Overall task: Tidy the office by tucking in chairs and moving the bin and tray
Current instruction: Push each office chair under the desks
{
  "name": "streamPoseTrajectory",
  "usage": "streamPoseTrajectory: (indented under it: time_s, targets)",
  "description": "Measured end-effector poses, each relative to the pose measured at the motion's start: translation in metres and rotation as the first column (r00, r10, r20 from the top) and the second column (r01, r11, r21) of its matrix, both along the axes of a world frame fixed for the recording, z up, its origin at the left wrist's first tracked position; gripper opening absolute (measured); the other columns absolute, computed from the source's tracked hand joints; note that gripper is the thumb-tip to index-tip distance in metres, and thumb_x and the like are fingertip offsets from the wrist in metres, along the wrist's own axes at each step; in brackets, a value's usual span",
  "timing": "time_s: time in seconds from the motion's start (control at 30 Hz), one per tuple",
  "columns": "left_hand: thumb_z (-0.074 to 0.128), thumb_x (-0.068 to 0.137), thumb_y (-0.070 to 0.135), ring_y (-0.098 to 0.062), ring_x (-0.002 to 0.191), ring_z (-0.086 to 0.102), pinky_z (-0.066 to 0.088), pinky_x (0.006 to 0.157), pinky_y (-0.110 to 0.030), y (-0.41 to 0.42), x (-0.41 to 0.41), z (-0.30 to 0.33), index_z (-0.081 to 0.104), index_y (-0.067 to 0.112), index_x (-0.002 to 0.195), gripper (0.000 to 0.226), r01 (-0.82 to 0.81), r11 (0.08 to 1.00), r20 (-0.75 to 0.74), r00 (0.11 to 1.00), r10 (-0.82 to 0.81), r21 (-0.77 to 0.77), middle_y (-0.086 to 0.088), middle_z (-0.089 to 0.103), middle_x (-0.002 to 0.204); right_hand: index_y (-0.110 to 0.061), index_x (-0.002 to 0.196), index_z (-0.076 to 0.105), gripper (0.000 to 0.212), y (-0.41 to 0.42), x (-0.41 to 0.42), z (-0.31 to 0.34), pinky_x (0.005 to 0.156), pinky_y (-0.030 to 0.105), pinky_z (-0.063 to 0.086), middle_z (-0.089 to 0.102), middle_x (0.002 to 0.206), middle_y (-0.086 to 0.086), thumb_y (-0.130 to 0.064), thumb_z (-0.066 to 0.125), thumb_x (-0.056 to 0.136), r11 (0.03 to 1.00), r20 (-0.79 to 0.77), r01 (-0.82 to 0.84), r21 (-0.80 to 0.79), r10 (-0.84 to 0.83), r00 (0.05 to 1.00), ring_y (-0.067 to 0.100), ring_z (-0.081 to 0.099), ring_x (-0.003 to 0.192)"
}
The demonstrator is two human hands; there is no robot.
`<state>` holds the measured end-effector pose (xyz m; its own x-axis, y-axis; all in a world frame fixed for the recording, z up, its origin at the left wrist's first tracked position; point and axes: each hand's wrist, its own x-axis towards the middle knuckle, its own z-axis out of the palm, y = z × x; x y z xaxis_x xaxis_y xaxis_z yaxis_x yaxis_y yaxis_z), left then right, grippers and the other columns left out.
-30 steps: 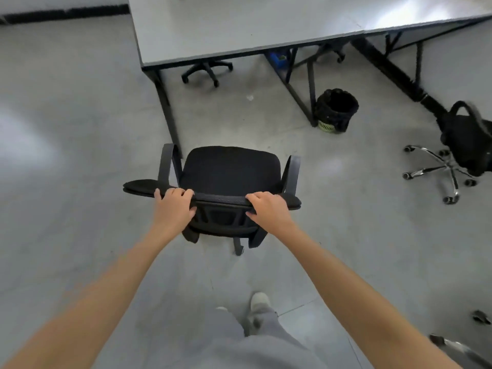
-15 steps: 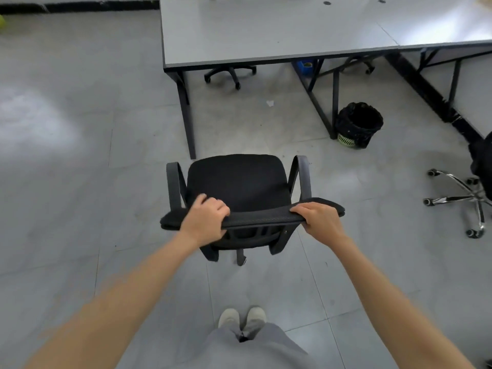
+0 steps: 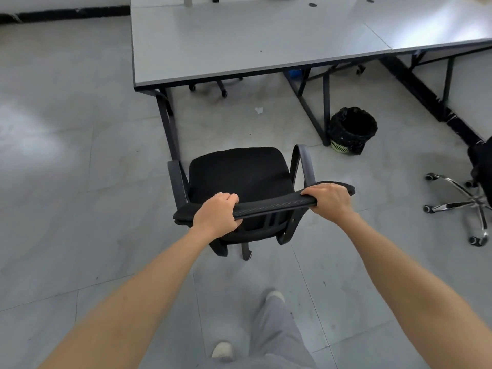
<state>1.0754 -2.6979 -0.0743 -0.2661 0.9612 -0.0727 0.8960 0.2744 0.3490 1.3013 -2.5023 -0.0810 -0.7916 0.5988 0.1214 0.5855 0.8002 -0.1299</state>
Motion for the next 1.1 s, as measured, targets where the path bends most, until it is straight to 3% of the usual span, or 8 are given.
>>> streamPoseTrajectory:
  time_s: [0.17, 0.33, 0.5, 0.77, 0.9, 1.1]
  targets:
    - [0.063, 0.077, 0.03, -0.015, 0.082, 0.05, 0.045, 0.066, -0.028, 0.078, -0.007, -0.003, 0.055, 0.014, 0.093, 0.024, -0.07, 0.998, 0.023, 0.997, 0.07, 0.004, 0.001, 0.058, 0.086, -0.021, 0.088, 0.074, 0.019, 0.091, -0.022, 0.002, 0.065, 0.034, 0.054, 0.075, 0.082, 0.0, -0.017, 0.075, 0.069, 0.997, 0.027, -0.075, -0.01, 0.076, 0.997, 0.027, 0.07, 0.076]
    - [0.063, 0.079, 0.031, -0.015, 0.079, 0.053, 0.047, 0.065, -0.027, 0.155, -0.027, 0.001, 0.058, 0.014, 0.093, 0.023, -0.158, 0.987, -0.019, 0.987, 0.158, -0.035, 0.0, 0.061, 0.086, -0.024, 0.102, 0.071, 0.023, 0.188, -0.071, 0.004, 0.078, 0.034, 0.049, 0.074, 0.096, 0.0, -0.022, 0.066, 0.079, 0.985, 0.071, -0.156, -0.071, 0.161, 0.984, 0.027, 0.066, 0.09]
    - [0.061, 0.079, 0.03, -0.015, 0.076, 0.053, 0.046, 0.063, -0.028, 0.209, -0.059, 0.008, 0.057, 0.015, 0.09, 0.019, -0.239, 0.967, -0.039, 0.971, 0.237, -0.081, 0.001, 0.06, 0.084, -0.026, 0.102, 0.07, 0.022, 0.256, -0.119, 0.009, 0.072, 0.032, 0.049, 0.073, 0.093, -0.003, -0.023, 0.06, 0.082, 0.959, 0.085, -0.26, -0.111, 0.27, 0.959, 0.026, 0.065, 0.088]
    - [0.061, 0.079, 0.031, -0.013, 0.073, 0.051, 0.036, 0.059, -0.024, 0.274, -0.133, 0.009, 0.056, 0.016, 0.089, 0.019, -0.269, 0.959, -0.052, 0.963, 0.265, -0.093, 0.004, 0.055, 0.08, -0.02, 0.092, 0.075, 0.027, 0.322, -0.194, 0.002, 0.06, 0.027, 0.049, 0.075, 0.081, -0.003, -0.011, 0.075, 0.066, 0.956, -0.014, -0.289, -0.045, 0.289, 0.957, 0.024, 0.07, 0.072]
    - [0.061, 0.079, 0.032, -0.015, 0.074, 0.053, 0.041, 0.06, -0.025, 0.306, -0.177, 0.004, 0.056, 0.016, 0.089, 0.019, -0.28, 0.958, -0.037, 0.96, 0.278, -0.065, 0.004, 0.057, 0.08, -0.023, 0.097, 0.073, 0.026, 0.354, -0.24, 0.004, 0.062, 0.025, 0.043, 0.074, 0.084, -0.005, -0.014, 0.068, 0.073, 0.961, 0.02, -0.271, -0.044, 0.272, 0.962, 0.022, 0.068, 0.078]
    - [0.06, 0.079, 0.031, -0.016, 0.076, 0.054, 0.043, 0.061, -0.027, 0.341, -0.231, 0.003, 0.057, 0.015, 0.092, 0.021, -0.276, 0.959, -0.017, 0.961, 0.276, -0.064, 0.002, 0.059, 0.083, -0.022, 0.101, 0.071, 0.026, 0.386, -0.293, 0.01, 0.068, 0.029, 0.046, 0.074, 0.091, -0.002, -0.015, 0.063, 0.078, 0.962, 0.044, -0.252, -0.103, 0.258, 0.965, 0.025, 0.066, 0.085]
